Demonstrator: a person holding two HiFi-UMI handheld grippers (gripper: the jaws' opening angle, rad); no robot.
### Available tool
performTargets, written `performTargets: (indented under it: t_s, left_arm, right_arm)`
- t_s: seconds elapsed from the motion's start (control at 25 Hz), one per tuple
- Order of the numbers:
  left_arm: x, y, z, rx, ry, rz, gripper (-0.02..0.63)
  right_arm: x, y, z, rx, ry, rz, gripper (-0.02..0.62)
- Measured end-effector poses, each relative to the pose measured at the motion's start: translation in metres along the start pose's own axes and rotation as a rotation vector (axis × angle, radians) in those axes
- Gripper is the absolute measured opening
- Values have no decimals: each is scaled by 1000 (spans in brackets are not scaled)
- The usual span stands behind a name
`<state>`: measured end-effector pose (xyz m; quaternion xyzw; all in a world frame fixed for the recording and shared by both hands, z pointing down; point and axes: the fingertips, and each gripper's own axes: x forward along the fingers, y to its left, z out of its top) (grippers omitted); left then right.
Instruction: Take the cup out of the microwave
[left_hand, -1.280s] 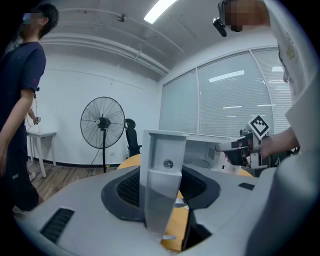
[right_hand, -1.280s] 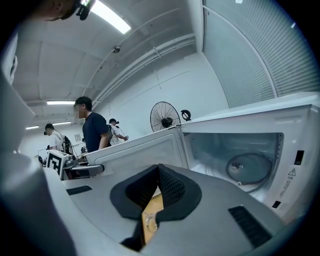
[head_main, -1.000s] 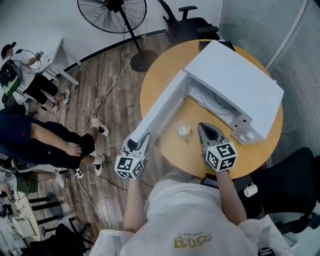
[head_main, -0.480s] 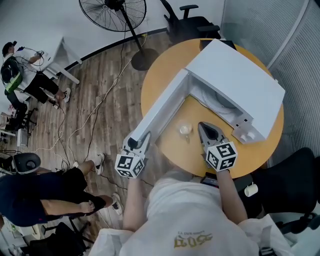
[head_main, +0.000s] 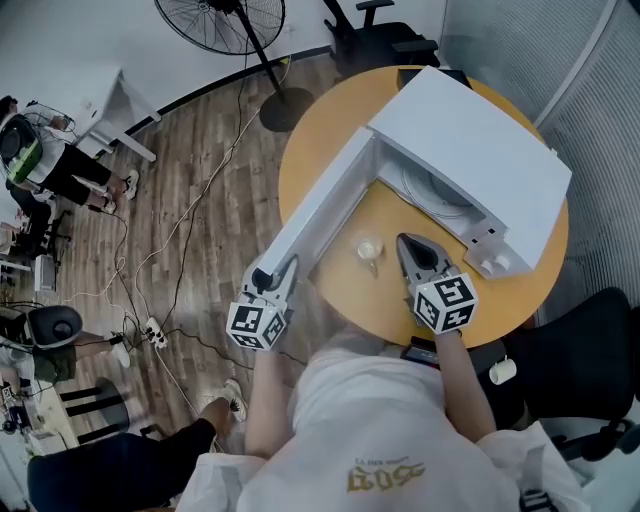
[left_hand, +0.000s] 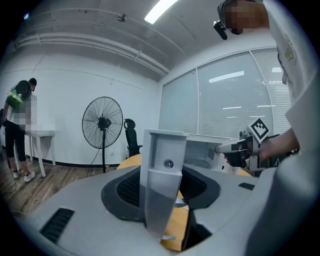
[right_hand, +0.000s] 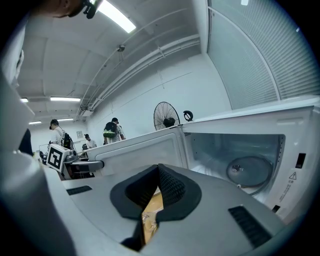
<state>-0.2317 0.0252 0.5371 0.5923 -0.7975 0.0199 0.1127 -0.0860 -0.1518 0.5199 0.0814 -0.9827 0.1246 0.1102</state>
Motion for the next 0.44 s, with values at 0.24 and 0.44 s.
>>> performTargets:
  t_s: [0.24, 0.44]
  left_arm:
    - [1, 0, 0, -2, -1, -1, 207]
    - [2, -1, 1, -1, -3, 0, 207]
  right_arm:
    - [-2, -7, -1, 15, -1, -7, 12]
    - [0, -6, -1, 20, 0, 7, 12]
